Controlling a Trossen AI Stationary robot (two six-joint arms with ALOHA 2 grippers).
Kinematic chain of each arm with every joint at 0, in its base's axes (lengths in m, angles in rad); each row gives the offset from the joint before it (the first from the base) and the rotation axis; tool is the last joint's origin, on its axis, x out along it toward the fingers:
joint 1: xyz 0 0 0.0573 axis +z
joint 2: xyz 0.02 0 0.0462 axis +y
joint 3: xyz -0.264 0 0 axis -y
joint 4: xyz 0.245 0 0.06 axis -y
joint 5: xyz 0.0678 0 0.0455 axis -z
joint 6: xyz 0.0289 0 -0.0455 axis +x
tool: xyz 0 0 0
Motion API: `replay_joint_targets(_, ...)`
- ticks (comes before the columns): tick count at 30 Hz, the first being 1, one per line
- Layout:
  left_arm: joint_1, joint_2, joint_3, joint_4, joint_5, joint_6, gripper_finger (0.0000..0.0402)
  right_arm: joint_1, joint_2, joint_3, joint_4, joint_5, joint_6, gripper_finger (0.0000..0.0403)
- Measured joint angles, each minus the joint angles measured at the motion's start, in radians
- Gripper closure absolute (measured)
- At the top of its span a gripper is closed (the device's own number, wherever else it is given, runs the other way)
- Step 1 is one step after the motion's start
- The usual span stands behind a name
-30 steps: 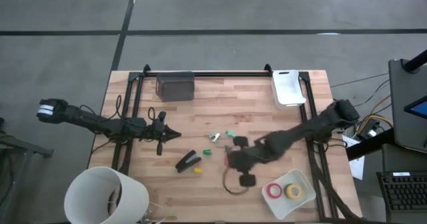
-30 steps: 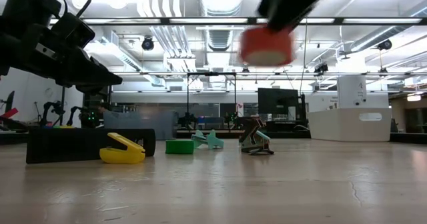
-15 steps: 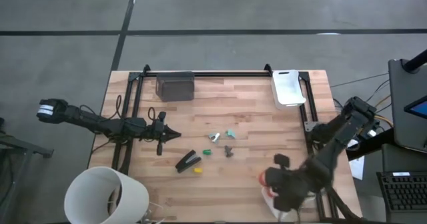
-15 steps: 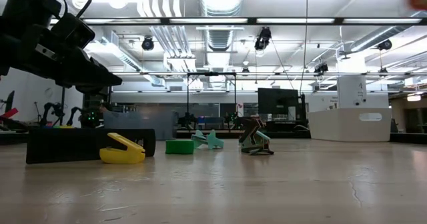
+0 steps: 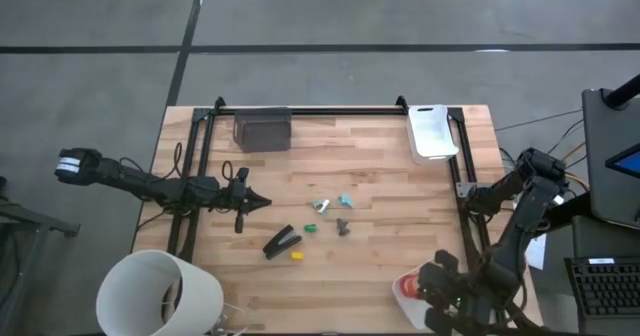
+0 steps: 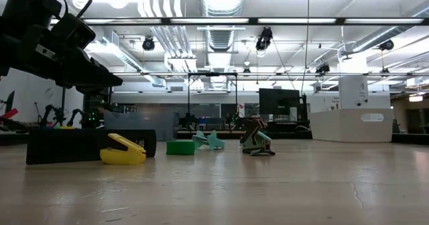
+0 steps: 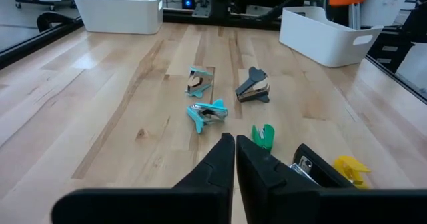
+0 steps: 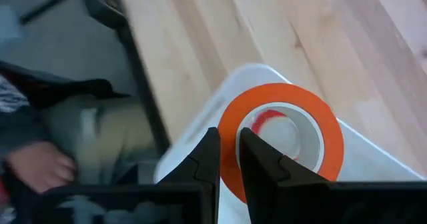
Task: Pick and place Stapler, Stapler remover, tape
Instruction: Put the orange tape into the bottom white bin
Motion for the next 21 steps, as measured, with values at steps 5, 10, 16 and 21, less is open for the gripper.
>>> replay_joint_targets(5,0.0,0.0,0.0,-0.002,0.0,0.0,0.0382,-0.006,0.058,-0.029,0.003,-0.082,0.036,0.0369)
replay_joint_targets(10,0.0,0.0,0.0,-0.005,0.0,0.0,0.0381,-0.007,0.111,-0.029,0.022,-0.105,0.034,0.0369)
replay_joint_targets(16,0.0,0.0,0.0,-0.01,0.0,0.0,0.0382,-0.008,0.143,-0.028,0.039,-0.099,0.017,0.0369)
replay_joint_targets(21,0.0,0.0,0.0,-0.013,0.0,0.0,0.0381,-0.014,0.169,-0.028,0.05,-0.083,-0.014,0.0369)
